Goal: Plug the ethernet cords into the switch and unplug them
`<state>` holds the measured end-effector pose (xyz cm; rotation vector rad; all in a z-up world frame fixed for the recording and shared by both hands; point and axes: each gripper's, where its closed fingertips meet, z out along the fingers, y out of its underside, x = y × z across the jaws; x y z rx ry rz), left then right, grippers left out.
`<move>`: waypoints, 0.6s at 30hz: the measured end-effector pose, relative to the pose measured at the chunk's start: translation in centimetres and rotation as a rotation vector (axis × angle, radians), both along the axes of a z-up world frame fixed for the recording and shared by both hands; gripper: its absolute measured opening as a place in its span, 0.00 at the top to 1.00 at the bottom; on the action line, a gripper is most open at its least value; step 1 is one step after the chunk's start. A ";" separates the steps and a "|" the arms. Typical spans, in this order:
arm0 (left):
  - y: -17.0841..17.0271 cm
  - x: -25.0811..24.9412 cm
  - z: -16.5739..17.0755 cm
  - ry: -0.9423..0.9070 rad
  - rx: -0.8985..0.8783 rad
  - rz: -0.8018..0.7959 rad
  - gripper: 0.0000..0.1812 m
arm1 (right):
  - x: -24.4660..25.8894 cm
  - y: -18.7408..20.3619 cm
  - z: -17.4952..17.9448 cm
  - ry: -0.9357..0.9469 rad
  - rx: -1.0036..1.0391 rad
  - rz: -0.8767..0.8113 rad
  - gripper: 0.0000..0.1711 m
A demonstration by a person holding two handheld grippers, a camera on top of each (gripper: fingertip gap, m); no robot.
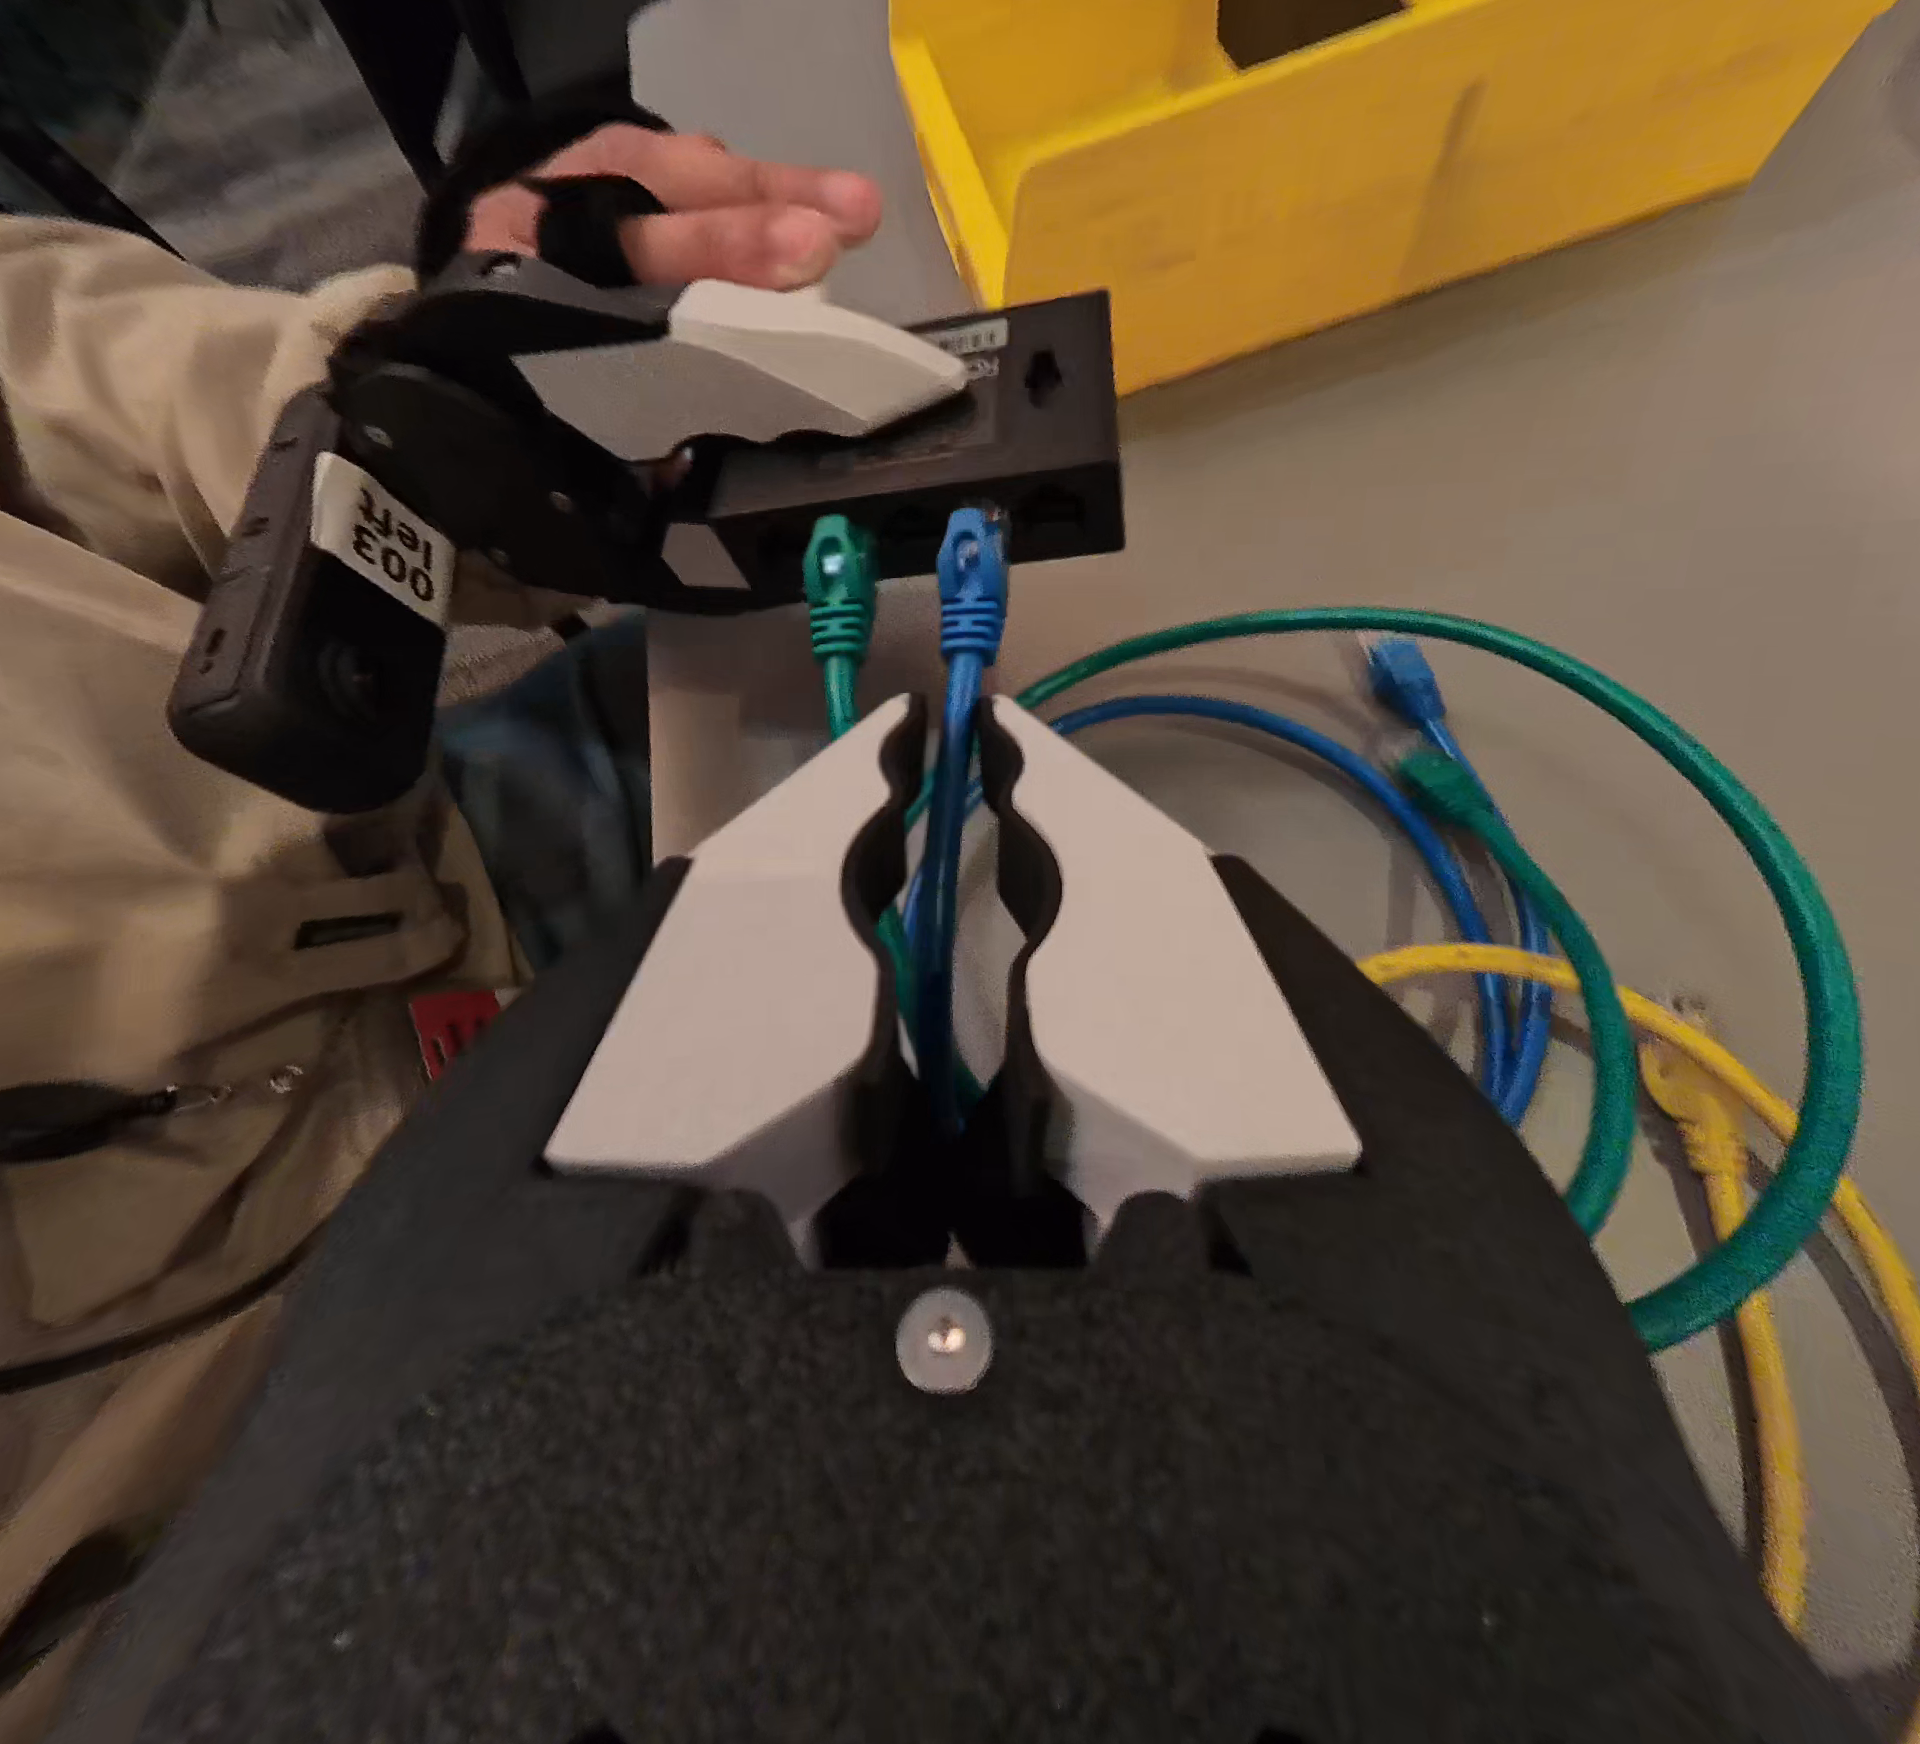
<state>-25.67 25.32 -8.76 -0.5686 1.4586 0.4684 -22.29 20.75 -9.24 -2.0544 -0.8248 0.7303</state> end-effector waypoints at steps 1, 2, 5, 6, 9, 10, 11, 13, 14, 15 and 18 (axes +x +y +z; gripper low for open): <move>0.2 -0.2 0.2 -0.017 -0.018 0.009 0.84 | -0.2 0.0 0.4 0.015 0.022 0.009 0.91; 0.4 -0.3 0.3 -0.030 -0.044 0.012 0.84 | -0.1 0.2 0.8 0.008 0.054 -0.004 0.89; 0.9 -0.9 -0.1 -0.055 -0.109 0.018 0.84 | 1.3 0.5 4.4 -0.005 0.235 -0.083 0.84; 1.3 -1.2 0.0 -0.068 -0.123 0.027 0.84 | 2.0 0.4 6.3 0.017 0.317 -0.114 0.84; 2.2 -1.9 0.7 -0.171 -0.226 0.052 0.83 | 4.2 -0.8 10.6 0.097 0.478 -0.170 0.84; 2.5 -2.1 1.0 -0.211 -0.264 0.060 0.83 | 5.0 -1.1 11.2 0.095 0.520 -0.180 0.84; 2.8 -2.4 1.2 -0.244 -0.295 0.065 0.83 | 6.0 -1.1 11.7 0.096 0.556 -0.215 0.85; 2.9 -2.5 1.7 -0.263 -0.288 0.064 0.84 | 6.5 -1.0 11.8 0.121 0.543 -0.233 0.87; 2.6 -2.4 1.9 -0.253 -0.254 0.055 0.83 | 5.7 -1.0 11.4 0.137 0.487 -0.210 0.87; 2.2 -2.2 2.0 -0.239 -0.224 0.045 0.83 | 4.5 -0.8 10.6 0.127 0.424 -0.190 0.86; 1.0 -1.3 2.0 -0.213 -0.191 0.014 0.84 | 1.3 -0.1 6.7 -0.047 0.325 -0.131 0.83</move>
